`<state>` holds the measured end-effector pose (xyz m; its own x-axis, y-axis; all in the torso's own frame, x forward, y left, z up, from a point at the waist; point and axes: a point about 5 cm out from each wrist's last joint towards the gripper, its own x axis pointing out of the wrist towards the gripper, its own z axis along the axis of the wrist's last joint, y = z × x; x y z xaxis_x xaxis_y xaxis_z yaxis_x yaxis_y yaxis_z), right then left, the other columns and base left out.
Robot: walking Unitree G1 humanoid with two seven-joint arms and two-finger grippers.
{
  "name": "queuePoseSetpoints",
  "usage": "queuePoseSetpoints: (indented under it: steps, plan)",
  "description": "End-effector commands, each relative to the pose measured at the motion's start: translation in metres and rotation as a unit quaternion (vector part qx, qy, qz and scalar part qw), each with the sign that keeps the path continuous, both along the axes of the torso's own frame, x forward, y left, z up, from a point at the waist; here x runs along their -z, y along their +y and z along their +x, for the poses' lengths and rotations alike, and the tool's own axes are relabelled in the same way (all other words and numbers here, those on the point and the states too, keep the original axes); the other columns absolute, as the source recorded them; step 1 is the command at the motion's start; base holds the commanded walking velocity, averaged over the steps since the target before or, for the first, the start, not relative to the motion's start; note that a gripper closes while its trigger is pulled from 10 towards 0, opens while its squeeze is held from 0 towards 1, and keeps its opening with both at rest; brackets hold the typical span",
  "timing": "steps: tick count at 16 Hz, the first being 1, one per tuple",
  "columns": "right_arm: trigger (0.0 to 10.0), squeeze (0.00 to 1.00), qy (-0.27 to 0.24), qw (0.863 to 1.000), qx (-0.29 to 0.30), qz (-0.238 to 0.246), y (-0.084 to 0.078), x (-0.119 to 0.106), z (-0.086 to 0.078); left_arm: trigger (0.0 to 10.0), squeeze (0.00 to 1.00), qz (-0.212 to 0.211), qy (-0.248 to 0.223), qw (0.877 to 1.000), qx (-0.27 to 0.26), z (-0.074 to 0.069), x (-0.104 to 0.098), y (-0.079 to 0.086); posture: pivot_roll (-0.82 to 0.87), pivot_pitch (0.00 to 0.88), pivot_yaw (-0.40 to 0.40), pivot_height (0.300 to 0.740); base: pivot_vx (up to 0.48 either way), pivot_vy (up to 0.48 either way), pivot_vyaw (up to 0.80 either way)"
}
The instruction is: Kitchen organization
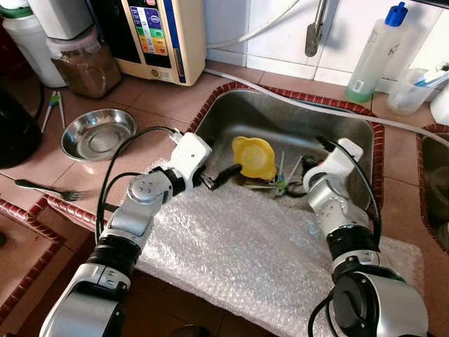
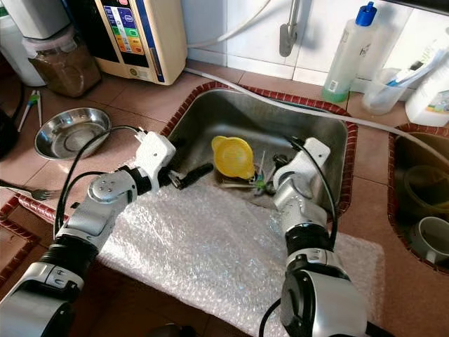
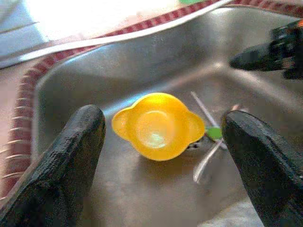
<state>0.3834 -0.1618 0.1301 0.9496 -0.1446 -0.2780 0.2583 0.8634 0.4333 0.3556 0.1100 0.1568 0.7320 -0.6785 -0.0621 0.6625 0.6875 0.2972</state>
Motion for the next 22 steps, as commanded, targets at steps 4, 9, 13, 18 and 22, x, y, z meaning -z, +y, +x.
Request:
queuePoseSetpoints:
  steps: [4,9,13,18,22]
  plan:
    - [10.0,1.0,-0.116,0.99,-0.077,0.0,0.026,-0.039,0.008,10.0,1.0,-0.015,-0.075,0.985,-0.156,0.014,-0.03,0.037,0.03,0.15,0.083,0.74,0.0,0.0,0.0]
    - [10.0,1.0,-0.156,0.977,-0.145,-0.012,0.045,-0.044,0.001,10.0,1.0,-0.062,-0.153,0.929,-0.332,-0.001,-0.045,0.069,0.05,0.139,0.078,0.74,0.0,0.0,0.0]
    - [10.0,1.0,-0.177,0.962,-0.202,-0.052,0.054,-0.046,-0.002,10.0,1.0,-0.101,-0.196,0.901,-0.373,-0.021,-0.049,0.067,0.06,0.12,0.07,0.74,0.0,0.0,0.0]
    - [10.0,0.8,-0.194,0.951,-0.229,-0.075,0.058,-0.048,-0.006,10.0,0.0,-0.098,-0.16,0.914,-0.359,-0.025,-0.032,0.045,0.05,0.094,0.07,0.74,0.0,0.0,0.0]
    - [10.0,0.35,-0.189,0.952,-0.226,-0.087,0.053,-0.044,-0.008,10.0,0.0,-0.056,-0.167,0.877,-0.447,-0.028,-0.03,0.059,0.04,0.096,0.072,0.74,0.0,0.0,0.0]
